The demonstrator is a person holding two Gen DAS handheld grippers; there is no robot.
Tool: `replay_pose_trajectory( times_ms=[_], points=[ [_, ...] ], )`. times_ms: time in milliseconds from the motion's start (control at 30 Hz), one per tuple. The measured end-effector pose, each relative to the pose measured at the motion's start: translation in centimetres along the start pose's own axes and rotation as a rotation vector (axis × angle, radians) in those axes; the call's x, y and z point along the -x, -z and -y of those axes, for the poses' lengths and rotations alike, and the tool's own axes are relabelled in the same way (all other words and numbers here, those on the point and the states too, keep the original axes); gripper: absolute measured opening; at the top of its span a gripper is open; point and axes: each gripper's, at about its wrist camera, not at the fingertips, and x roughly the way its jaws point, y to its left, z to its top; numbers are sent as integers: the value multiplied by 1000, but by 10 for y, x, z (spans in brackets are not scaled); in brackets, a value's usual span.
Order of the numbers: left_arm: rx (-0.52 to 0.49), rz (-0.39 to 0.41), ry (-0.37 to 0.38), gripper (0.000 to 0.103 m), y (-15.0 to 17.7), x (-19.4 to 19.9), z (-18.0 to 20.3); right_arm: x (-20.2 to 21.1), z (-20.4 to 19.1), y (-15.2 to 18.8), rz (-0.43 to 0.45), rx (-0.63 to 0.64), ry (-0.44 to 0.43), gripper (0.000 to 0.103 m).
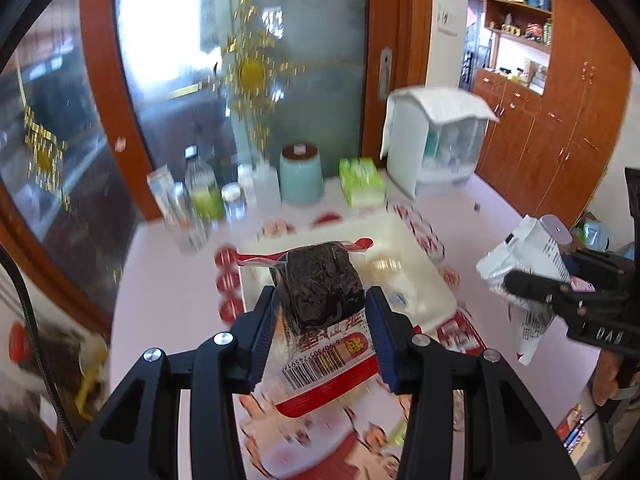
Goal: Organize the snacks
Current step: 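Lift both packs over the tray and open both tools to drop them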
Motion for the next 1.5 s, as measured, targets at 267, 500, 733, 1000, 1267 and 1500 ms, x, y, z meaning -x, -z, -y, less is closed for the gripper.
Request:
replay_pose_trajectory(
  times_ms=[267,500,733,1000,1267,1500],
  points=[
    [-36,23,52,43,-35,-33,-19,-6,-11,-62,108,-187,126,47],
    [-41,-17,45,43,-11,-98,-22,-45,-11,-64,93,-302,184,47],
    [4,-91,41,43,6,-154,-30,-102,-8,-34,31,-374,224,48],
    [-18,-155,-12,50,17,-193,-20,-152,-6,-13,-76,-366,258,50],
    [-6,-176,-58,87,33,-192,-19,-157,-10,-1,-119,-340,248,62],
    [34,-153,-71,87,36,-167,-24,-140,-26,-3,-91,-297,227,66]
  ],
)
